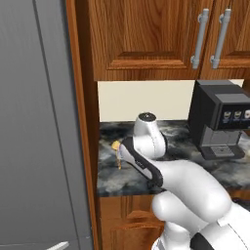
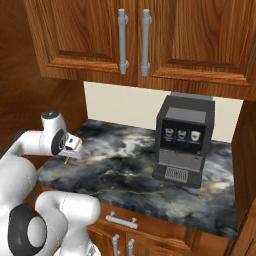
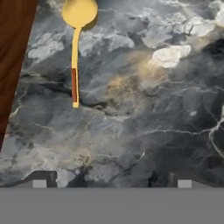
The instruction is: Take the fork and place it on the left side of the plate. Then take the spoon and place it on the right side of the plate. Make sure they're directly next to the plate.
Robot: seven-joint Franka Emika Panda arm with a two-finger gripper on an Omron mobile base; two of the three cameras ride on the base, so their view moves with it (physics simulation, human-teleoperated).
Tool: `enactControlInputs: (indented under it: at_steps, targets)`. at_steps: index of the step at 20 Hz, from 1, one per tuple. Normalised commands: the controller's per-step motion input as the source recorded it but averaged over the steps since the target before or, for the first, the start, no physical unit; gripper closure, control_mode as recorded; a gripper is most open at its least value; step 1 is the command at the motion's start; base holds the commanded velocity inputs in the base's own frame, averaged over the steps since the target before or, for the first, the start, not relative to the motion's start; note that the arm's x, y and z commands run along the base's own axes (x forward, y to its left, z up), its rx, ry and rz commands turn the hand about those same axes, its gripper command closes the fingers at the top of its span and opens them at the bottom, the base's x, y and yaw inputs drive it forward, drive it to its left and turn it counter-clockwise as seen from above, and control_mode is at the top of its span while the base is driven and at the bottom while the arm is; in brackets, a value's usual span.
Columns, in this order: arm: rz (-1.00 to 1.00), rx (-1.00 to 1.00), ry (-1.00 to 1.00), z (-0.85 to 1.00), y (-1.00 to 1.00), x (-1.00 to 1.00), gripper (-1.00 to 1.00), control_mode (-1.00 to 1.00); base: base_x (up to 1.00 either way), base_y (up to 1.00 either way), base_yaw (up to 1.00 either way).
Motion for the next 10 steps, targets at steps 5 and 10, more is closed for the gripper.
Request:
enactControlInputs:
  at_steps: [5, 10]
  targets:
    - [0.05, 0.00, 0.12, -0.31, 0.46, 0.70, -1.00, -1.00, 0.00, 0.00, 0.00]
    - [0.00, 0.00, 0.10, -0.25, 0.19, 0.59, -1.00, -1.00, 0.00, 0.00, 0.00]
